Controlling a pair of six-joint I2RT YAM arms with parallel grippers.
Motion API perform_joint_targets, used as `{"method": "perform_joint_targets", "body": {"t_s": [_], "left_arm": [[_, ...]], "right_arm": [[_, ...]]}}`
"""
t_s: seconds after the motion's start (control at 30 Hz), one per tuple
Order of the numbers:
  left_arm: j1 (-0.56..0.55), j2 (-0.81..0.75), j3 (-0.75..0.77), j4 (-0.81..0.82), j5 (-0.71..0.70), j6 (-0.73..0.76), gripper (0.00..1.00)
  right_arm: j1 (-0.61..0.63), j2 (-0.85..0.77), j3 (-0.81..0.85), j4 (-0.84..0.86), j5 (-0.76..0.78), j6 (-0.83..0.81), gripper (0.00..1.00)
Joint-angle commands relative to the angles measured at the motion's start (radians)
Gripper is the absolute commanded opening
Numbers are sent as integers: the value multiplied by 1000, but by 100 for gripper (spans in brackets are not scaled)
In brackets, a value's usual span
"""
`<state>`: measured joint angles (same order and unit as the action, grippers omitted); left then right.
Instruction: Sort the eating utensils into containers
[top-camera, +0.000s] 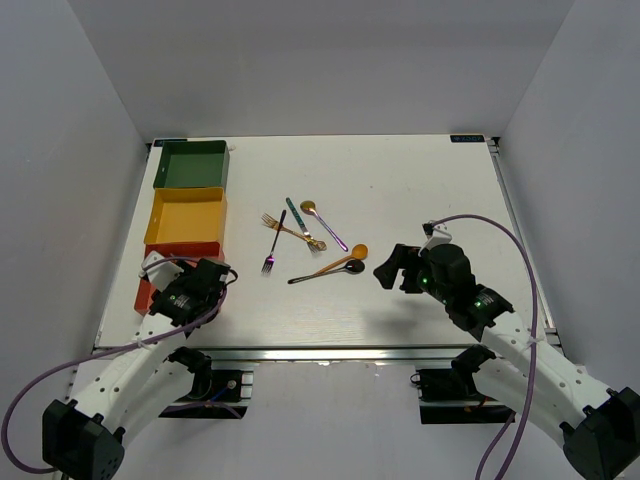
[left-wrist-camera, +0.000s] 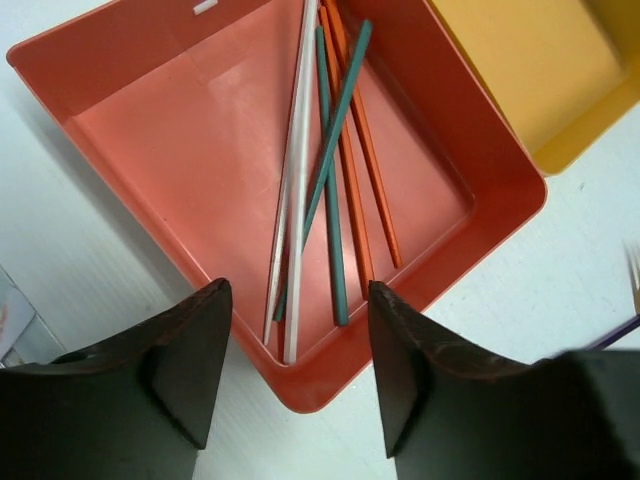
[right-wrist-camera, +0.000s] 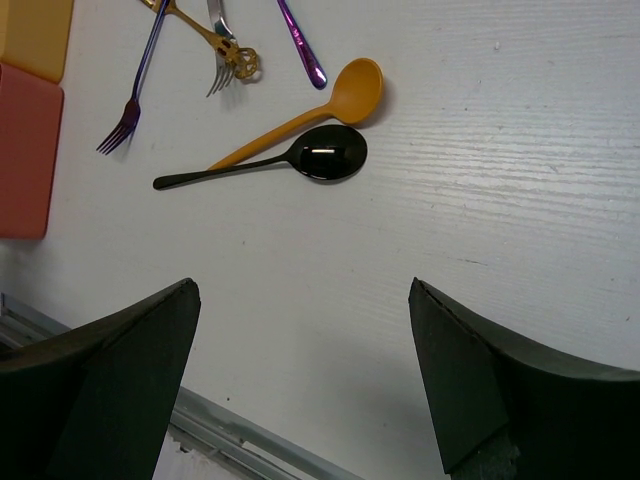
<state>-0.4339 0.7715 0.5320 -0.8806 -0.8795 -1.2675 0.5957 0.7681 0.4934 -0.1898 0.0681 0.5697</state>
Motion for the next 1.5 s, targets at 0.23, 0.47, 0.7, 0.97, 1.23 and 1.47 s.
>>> {"method": "perform_joint_targets", "body": {"t_s": [0.23, 0.47, 0.7, 0.97, 1.23, 1.47], "left_arm": [[-3, -35, 118, 136, 92, 266, 81], [-3, 18, 310, 158, 259, 598, 95], [-6, 37, 431, 92, 421, 864, 98], [-11, -113, 282, 204, 244, 812, 98], [-9, -100, 270, 220, 252, 809, 98], [-9, -80, 272, 223, 270, 813, 98]], "right_arm": [[-4, -6, 0, 62, -13, -19, 89], [-4, 2, 39, 47, 12, -42, 89], [-4, 188, 134, 55, -73, -158, 89], [21, 688, 463, 12, -42, -330, 87], [42, 1124, 911, -71, -96, -519, 64], [62, 1387, 1146, -161, -22, -565, 49]]}}
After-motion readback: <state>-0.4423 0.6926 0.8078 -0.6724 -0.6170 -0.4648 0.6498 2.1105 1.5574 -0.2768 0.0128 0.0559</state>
